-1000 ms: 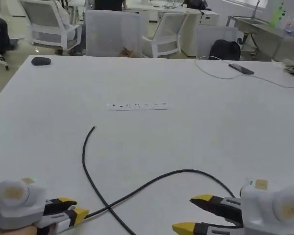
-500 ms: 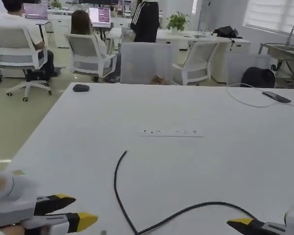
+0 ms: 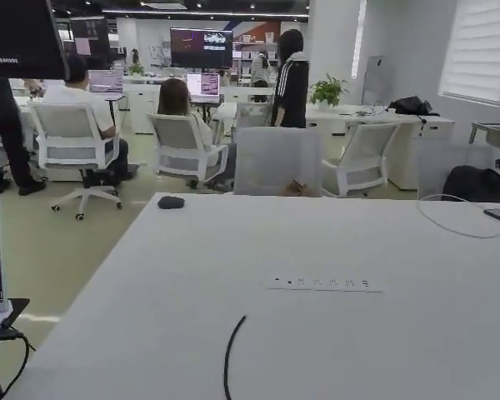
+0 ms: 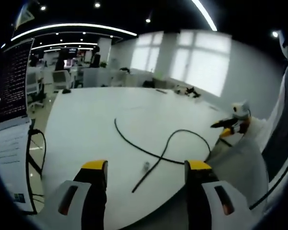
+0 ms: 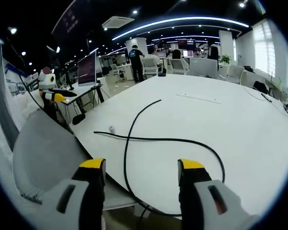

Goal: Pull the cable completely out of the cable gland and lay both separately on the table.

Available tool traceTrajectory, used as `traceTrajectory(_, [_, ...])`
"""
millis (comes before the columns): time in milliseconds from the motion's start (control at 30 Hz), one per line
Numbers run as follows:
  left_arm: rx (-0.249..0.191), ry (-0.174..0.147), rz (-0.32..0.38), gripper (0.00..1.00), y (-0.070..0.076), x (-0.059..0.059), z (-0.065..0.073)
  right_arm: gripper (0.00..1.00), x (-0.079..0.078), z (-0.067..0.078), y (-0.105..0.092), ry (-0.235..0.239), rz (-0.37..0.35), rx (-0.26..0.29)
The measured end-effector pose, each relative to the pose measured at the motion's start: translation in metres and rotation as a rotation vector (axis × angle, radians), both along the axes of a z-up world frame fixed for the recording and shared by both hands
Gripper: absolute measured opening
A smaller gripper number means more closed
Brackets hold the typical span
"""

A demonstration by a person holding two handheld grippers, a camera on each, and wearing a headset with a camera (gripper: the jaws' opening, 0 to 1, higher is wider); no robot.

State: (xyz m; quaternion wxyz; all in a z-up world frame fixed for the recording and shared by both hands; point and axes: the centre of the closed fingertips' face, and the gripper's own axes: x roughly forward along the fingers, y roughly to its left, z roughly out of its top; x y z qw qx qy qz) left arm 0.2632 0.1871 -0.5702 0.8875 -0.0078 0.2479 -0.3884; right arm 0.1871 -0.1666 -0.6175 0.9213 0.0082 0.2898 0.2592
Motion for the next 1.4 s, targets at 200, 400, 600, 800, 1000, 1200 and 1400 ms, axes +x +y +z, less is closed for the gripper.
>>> traceTrajectory(200, [-0.019, 0.042, 0.026, 0.67, 0.008, -0.013, -0.01, 0.65, 0.001, -0.002, -0.004, 0.009, -0.024, 0.011])
traceTrajectory(400, [0.006, 0.074, 0.044, 0.66, 0.012, -0.022, -0.029, 0.65, -0.001, -0.008, 0.008, 0.033, -0.034, 0.035])
traceTrajectory(600, [-0.009, 0.091, 0.054, 0.65, 0.015, -0.021, -0.035, 0.64, -0.003, -0.014, 0.009, 0.053, -0.075, 0.067])
traceTrajectory(800, [0.012, 0.116, 0.019, 0.64, 0.011, -0.02, -0.045, 0.63, -0.002, -0.025, -0.002, 0.065, -0.119, 0.076])
traceTrajectory(1000, [0.039, 0.111, 0.01, 0.62, 0.009, -0.021, -0.049, 0.62, 0.0, -0.033, -0.004, 0.084, -0.129, 0.088])
traceTrajectory(1200, [0.032, 0.14, 0.015, 0.56, 0.007, -0.022, -0.056, 0.59, -0.002, -0.042, 0.013, 0.118, -0.1, 0.083])
traceTrajectory(1400, [0.008, 0.146, 0.061, 0.52, 0.011, -0.019, -0.055, 0.59, -0.009, -0.054, 0.035, 0.154, -0.069, 0.097])
